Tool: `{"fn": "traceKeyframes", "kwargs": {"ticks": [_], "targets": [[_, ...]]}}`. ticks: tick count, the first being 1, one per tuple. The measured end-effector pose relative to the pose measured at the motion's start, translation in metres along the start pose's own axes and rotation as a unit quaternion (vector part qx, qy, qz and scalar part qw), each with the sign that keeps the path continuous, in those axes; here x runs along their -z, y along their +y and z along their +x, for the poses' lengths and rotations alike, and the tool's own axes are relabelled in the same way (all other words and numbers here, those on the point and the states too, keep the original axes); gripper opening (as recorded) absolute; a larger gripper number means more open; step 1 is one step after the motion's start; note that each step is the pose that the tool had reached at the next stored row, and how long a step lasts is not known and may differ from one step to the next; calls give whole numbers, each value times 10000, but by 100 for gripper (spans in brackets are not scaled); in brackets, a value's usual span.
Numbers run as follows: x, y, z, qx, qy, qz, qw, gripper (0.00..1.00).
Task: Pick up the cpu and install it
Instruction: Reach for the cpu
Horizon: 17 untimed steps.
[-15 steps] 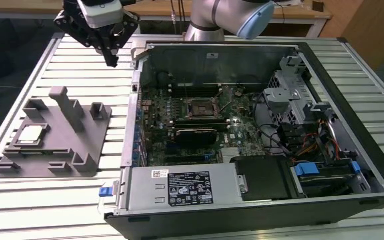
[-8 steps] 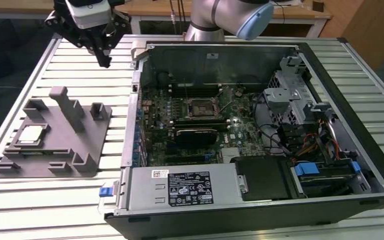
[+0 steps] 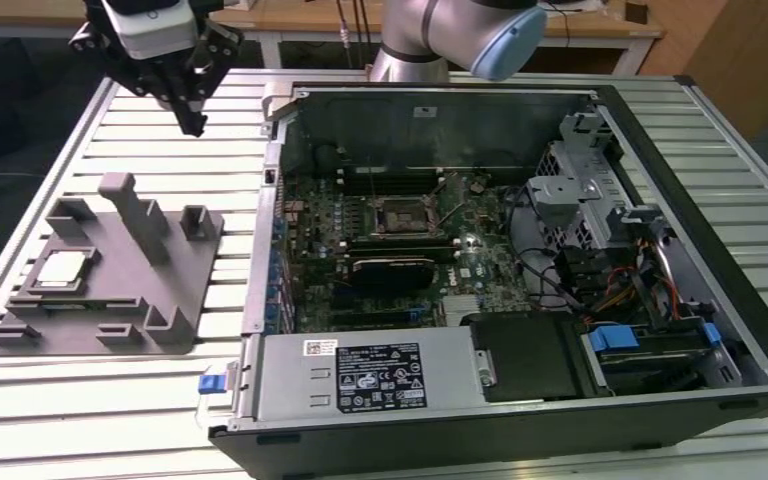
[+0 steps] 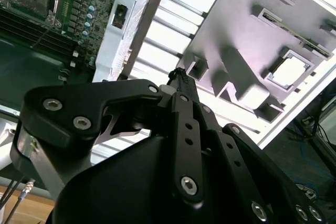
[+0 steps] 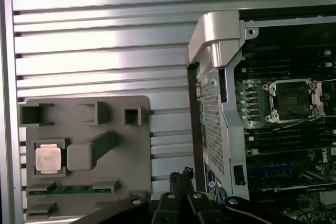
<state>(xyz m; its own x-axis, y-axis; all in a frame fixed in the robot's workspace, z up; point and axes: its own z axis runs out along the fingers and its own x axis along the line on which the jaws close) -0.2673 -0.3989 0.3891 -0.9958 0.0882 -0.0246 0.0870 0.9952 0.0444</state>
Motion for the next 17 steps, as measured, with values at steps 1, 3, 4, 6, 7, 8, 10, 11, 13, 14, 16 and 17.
{"fn": "traceKeyframes", "kwargs": {"ticks": [1, 3, 4, 6, 7, 8, 10, 11, 13, 14, 16, 17], "targets": [[-1, -1, 18, -1, 0, 0, 10000, 11], [-2, -5, 55, -3, 0, 0, 10000, 11], [-3, -7, 72, -4, 0, 0, 10000, 11], [-5, -10, 110, -5, 0, 0, 10000, 11], [-6, -11, 129, -6, 0, 0, 10000, 11], [-7, -13, 149, -6, 0, 0, 10000, 11], [-9, -17, 190, -7, 0, 0, 10000, 11], [-11, -19, 210, -8, 0, 0, 10000, 11], [-14, -23, 252, -10, 0, 0, 10000, 11], [-16, -25, 274, -11, -1, 0, 10000, 11], [-20, -29, 316, -14, 0, 1, 10000, 11], [-23, -31, 337, -15, 0, 1, 10000, 11]]}}
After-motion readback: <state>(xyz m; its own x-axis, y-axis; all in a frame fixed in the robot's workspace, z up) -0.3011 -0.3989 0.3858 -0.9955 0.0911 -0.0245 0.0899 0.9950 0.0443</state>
